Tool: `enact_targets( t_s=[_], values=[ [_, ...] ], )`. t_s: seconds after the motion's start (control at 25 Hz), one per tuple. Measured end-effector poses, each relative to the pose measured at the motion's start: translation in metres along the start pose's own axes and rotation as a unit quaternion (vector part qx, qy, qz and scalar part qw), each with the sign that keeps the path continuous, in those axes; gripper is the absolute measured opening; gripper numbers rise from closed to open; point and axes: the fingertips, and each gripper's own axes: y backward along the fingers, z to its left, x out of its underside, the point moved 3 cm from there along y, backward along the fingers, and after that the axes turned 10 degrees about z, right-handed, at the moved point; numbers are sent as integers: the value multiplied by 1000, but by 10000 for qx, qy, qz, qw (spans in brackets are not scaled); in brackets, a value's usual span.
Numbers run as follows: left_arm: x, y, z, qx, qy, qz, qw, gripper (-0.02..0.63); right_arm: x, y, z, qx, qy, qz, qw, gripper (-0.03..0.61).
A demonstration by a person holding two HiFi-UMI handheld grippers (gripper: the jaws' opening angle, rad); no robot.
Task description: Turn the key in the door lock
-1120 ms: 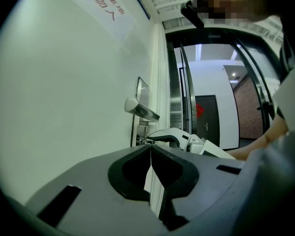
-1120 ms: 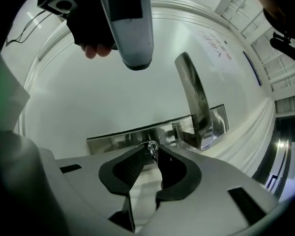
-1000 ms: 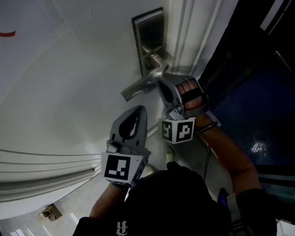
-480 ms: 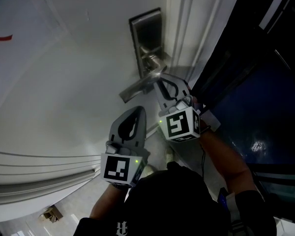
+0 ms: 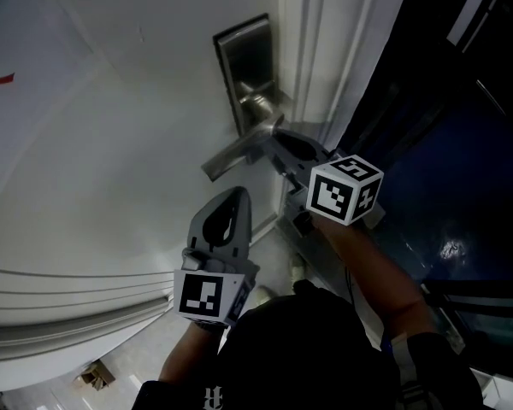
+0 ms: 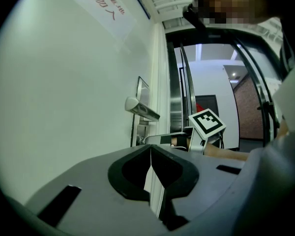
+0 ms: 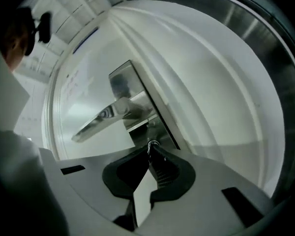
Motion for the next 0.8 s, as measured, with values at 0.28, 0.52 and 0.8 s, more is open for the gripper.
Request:
enact_targets(
  t_s=[0.28, 0.52, 0.8],
  values=[
    [1, 0, -1, 8, -10, 10, 10000, 9, 0, 0, -9, -1046, -2012, -235, 9737, 23],
    [0, 0, -1, 8, -4, -3, 10000, 8, 8, -1, -14, -1555, -3274, -294, 9316, 31],
    [0, 1, 0, -14, 2, 10, 10000, 9, 7, -2, -13, -2158, -3804, -509, 8979, 57]
  ],
)
